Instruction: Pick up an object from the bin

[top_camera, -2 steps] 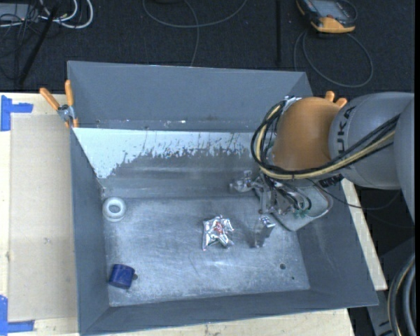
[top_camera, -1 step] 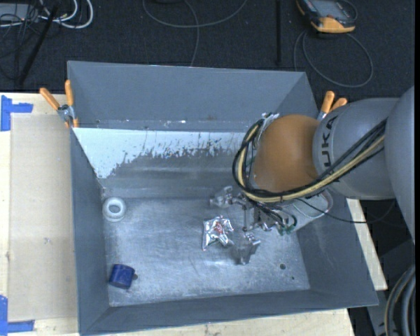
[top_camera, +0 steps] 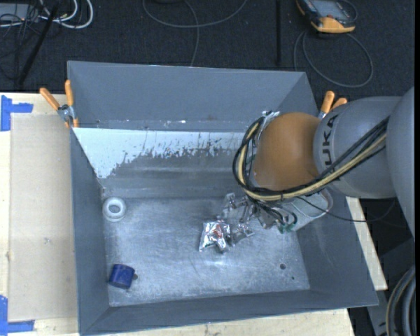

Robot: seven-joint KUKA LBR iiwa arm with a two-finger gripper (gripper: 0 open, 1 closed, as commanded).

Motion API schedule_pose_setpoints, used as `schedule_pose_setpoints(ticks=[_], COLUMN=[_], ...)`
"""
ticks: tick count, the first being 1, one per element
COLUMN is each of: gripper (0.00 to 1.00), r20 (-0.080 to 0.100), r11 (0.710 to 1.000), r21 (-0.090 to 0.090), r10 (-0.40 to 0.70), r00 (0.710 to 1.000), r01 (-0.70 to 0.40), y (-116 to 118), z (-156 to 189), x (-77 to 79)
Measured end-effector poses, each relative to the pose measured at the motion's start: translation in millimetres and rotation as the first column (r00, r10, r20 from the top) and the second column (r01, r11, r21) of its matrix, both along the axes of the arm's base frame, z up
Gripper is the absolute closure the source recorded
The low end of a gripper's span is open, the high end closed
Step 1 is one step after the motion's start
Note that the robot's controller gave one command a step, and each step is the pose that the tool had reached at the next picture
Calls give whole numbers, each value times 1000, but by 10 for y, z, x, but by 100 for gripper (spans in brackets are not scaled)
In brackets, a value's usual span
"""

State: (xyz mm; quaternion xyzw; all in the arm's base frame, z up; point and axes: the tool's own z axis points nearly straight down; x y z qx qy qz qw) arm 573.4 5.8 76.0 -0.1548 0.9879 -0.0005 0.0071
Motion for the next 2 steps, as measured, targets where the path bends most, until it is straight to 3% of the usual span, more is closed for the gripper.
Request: schedule_pose_setpoints(ticks=[1,2], gripper=[100,100], r20=[-5,-10], r11=[999,938], r21=[0,-2], r10=[-52,346], r00=[999,938], r01=[52,-346], y=[47,61], z=[1217,1604], x=[-42,-210])
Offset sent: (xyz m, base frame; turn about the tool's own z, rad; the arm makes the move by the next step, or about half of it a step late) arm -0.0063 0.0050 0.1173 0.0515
